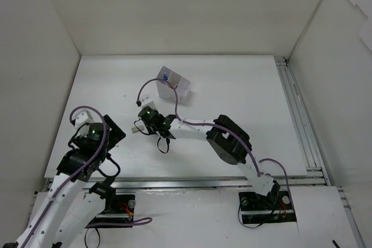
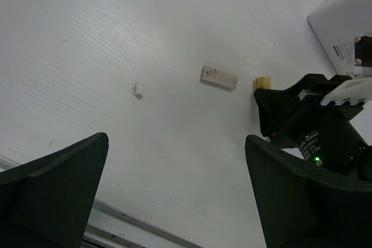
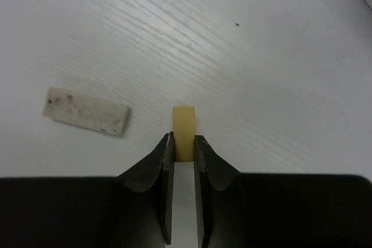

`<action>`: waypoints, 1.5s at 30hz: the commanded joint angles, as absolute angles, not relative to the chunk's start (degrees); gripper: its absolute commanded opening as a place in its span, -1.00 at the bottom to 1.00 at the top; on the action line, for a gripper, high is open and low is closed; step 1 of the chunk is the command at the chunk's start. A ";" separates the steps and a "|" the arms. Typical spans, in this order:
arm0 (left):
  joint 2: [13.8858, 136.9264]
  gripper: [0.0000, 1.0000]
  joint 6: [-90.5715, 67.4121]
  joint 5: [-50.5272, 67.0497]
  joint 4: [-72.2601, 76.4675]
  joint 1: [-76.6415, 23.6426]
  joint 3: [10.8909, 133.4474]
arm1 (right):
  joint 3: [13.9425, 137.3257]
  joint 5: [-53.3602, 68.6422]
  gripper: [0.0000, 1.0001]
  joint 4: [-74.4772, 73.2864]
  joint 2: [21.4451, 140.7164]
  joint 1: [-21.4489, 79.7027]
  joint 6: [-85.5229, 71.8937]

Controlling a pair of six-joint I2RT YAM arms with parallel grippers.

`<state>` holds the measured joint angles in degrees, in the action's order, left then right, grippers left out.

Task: Sort the stationery into containers
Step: Pick up the stationery from the center of the board, then place the stationery in the storage box, then pick up the stationery from the center of the board.

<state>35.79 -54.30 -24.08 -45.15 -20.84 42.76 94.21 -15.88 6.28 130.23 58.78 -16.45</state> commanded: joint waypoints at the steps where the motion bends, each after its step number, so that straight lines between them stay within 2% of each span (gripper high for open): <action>1: 41.21 0.99 -48.53 -18.91 -37.36 -20.48 45.26 | 88.87 -16.61 -1.00 12.04 117.53 56.00 -16.61; 6: 46.66 0.99 -45.00 -11.88 -32.62 -18.63 46.76 | 83.15 -13.45 -1.00 11.78 107.69 47.30 -18.55; 9: 48.86 1.00 -43.60 -9.15 -29.80 -17.31 46.76 | 82.79 -13.97 -1.00 10.55 106.09 43.51 -16.88; 16: 56.41 1.00 -39.29 1.73 -26.28 -10.99 48.16 | 91.65 -12.04 -0.99 5.19 112.05 37.80 -15.91; 20: 61.25 0.99 -37.53 9.64 -24.35 -7.30 48.60 | 95.18 -10.99 -0.85 3.69 115.48 37.09 -16.08; 25: 65.64 1.00 -37.00 11.16 -23.47 -6.24 49.13 | 95.36 -10.55 -0.73 3.52 116.89 36.91 -17.40; 27: 66.18 0.99 -37.09 10.29 -23.12 -6.24 48.96 | 95.27 -8.88 -0.55 3.52 116.63 36.91 -17.49; 28: 66.62 0.99 -36.74 10.11 -23.03 -6.24 48.87 | 95.01 -8.35 -0.27 3.60 116.37 36.91 -17.49; 30: 66.97 0.99 -36.65 9.06 -23.03 -6.24 48.87 | 94.22 -7.30 -0.19 3.52 115.06 37.09 -17.75; 31: 67.06 0.99 -36.56 8.88 -23.11 -6.24 48.87 | 93.78 -6.95 0.01 3.69 114.53 37.09 -17.75; 33: 66.97 0.99 -36.30 8.88 -22.77 -6.24 49.04 | 91.77 -7.47 0.22 4.92 111.73 37.53 -17.32; 34: 67.23 1.00 -36.12 8.96 -22.68 -6.24 49.04 | 90.97 -7.64 0.41 6.05 110.75 37.53 -16.79; 36: 67.85 1.00 -34.98 8.18 -23.29 -6.24 49.92 | 88.70 -7.65 0.49 6.85 107.34 37.97 -16.52; 37: 68.37 1.00 -34.72 8.00 -23.55 -6.24 50.79 | 87.90 -7.91 0.95 7.38 106.27 38.14 -16.09; 43: 74.08 0.97 -29.37 7.65 -24.61 -6.24 55.01 | 77.63 -10.28 0.96 9.92 95.03 38.93 -15.91; 45: 77.76 0.98 -20.98 10.10 -25.40 -6.24 56.94 | 72.02 -10.63 0.96 10.63 90.28 38.94 -15.21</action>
<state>74.76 -31.07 8.91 -25.98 -6.59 52.49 76.86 -8.40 5.19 98.17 38.48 -16.21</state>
